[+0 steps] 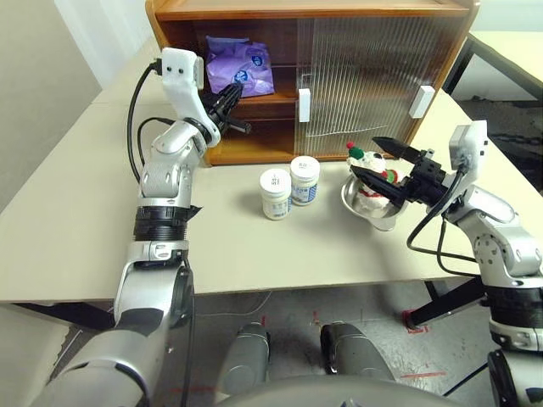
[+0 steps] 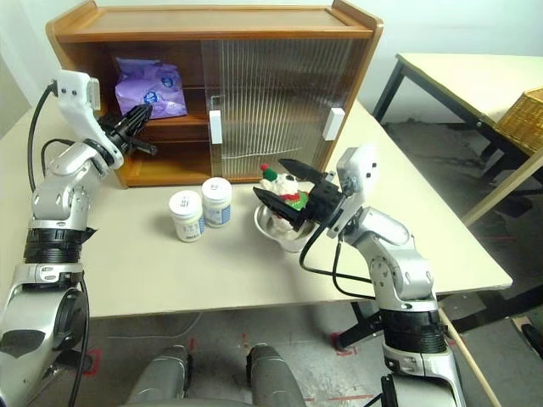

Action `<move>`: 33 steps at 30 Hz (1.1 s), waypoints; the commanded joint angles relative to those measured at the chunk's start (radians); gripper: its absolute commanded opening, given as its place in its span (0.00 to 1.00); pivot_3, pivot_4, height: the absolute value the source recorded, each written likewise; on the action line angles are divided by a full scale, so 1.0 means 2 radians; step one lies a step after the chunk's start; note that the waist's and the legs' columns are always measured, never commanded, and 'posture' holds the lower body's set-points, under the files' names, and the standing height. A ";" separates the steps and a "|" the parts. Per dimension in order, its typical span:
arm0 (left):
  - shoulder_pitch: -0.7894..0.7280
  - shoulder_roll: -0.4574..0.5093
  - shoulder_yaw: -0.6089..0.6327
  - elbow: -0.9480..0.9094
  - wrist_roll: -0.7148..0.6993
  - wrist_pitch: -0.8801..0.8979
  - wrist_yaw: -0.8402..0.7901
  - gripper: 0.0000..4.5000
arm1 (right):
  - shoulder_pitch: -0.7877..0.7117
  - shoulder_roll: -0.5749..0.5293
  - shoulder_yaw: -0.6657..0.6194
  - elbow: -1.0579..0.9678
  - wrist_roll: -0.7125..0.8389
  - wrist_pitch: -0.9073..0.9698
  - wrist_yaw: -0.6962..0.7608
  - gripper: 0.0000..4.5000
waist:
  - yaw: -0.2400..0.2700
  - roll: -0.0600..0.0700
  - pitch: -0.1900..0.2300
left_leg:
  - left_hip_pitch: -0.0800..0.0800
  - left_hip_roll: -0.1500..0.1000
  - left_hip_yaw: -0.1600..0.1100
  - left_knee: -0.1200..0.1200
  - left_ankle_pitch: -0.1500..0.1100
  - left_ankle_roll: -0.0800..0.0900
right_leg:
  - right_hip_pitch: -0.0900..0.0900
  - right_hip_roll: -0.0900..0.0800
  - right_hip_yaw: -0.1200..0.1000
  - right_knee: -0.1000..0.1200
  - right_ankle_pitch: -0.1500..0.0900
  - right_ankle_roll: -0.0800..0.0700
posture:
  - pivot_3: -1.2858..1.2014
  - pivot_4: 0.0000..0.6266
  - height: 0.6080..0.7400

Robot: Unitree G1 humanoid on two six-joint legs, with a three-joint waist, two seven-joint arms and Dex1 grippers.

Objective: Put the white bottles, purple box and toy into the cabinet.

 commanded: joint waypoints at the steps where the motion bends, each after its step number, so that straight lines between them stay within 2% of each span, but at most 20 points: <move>1: 0.007 -0.007 -0.001 0.015 0.003 -0.011 0.015 0.01 | 0.003 -0.004 -0.005 -0.008 0.002 0.005 -0.002 1.00 | 0.000 0.000 0.000 | 0.000 0.000 0.000 0.000 0.000 0.000 | 0.000 0.000 0.000 0.000 0.000 0.000 | 0.52 0.13 1.00; 14: -0.065 -0.028 -0.004 0.174 0.008 -0.108 0.032 0.01 | 0.004 -0.007 -0.007 -0.013 0.004 0.009 -0.005 1.00 | 0.001 -0.001 0.001 | 0.000 0.000 0.000 0.000 -0.003 -0.004 | 0.000 0.000 0.000 0.000 0.000 0.000 | 0.52 0.13 1.00; 33: -0.103 -0.031 -0.002 0.258 0.024 -0.184 0.077 0.01 | 0.008 -0.008 -0.007 -0.011 0.003 0.005 -0.006 1.00 | -0.002 -0.002 0.002 | 0.000 -0.001 0.000 -0.001 -0.002 -0.003 | 0.000 0.000 0.000 -0.001 -0.001 0.001 | 0.51 0.13 1.00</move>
